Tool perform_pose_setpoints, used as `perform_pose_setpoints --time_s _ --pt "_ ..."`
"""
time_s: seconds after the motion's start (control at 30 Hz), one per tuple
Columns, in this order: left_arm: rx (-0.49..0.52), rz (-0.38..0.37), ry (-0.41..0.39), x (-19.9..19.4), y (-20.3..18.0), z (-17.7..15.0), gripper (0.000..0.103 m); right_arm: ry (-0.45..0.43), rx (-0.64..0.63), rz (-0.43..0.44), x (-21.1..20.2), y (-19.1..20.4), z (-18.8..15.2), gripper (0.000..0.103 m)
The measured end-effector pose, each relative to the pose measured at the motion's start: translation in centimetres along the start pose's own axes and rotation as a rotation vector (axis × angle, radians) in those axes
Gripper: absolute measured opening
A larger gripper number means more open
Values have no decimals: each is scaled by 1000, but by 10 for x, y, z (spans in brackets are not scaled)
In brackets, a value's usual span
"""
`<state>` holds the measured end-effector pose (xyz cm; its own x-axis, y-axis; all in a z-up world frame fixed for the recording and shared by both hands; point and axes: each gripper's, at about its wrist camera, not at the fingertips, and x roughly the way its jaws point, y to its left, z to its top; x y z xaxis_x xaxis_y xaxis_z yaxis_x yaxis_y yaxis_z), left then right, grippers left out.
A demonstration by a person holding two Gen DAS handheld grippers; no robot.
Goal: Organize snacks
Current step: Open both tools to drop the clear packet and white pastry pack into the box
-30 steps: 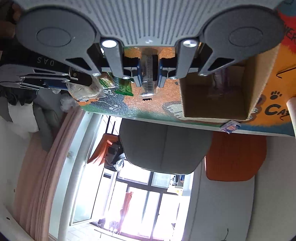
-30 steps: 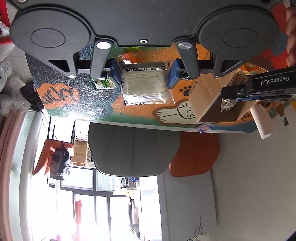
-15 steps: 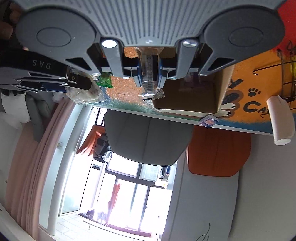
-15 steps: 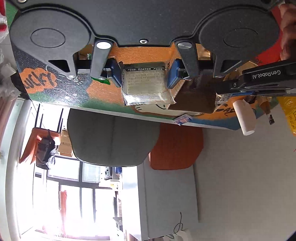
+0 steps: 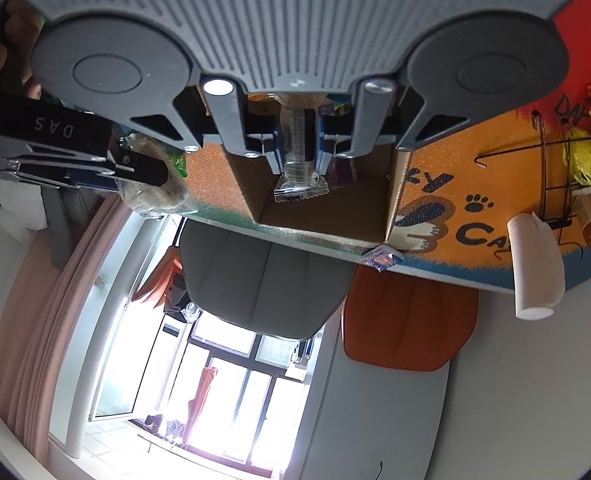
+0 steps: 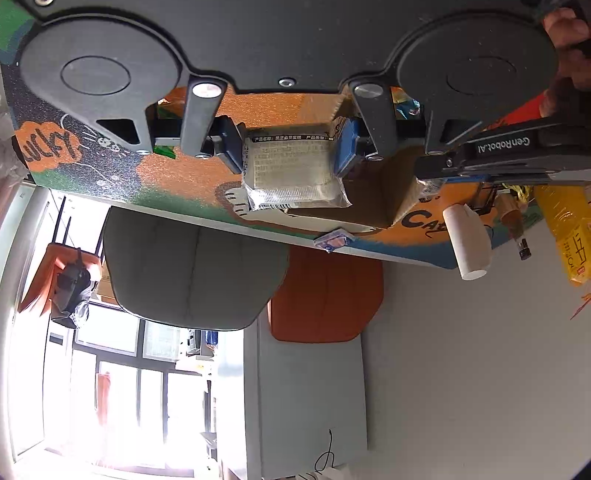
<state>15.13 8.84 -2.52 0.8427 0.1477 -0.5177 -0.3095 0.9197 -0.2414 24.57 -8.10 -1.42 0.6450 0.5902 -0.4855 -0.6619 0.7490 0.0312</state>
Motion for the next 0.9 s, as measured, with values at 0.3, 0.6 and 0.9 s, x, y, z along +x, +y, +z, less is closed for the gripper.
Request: perform_pose_setpoints --time_s 0.3,0.6,0.9 --pt "-48 11 -4 1 26 3 20 13 -24 24 12 20 6 50" --pt "-79 33 2 -5 38 1 24 8 -30 78 16 33 10 52" --pt "-56 66 -31 -10 25 0 75 -23 56 36 0 8 10 73"
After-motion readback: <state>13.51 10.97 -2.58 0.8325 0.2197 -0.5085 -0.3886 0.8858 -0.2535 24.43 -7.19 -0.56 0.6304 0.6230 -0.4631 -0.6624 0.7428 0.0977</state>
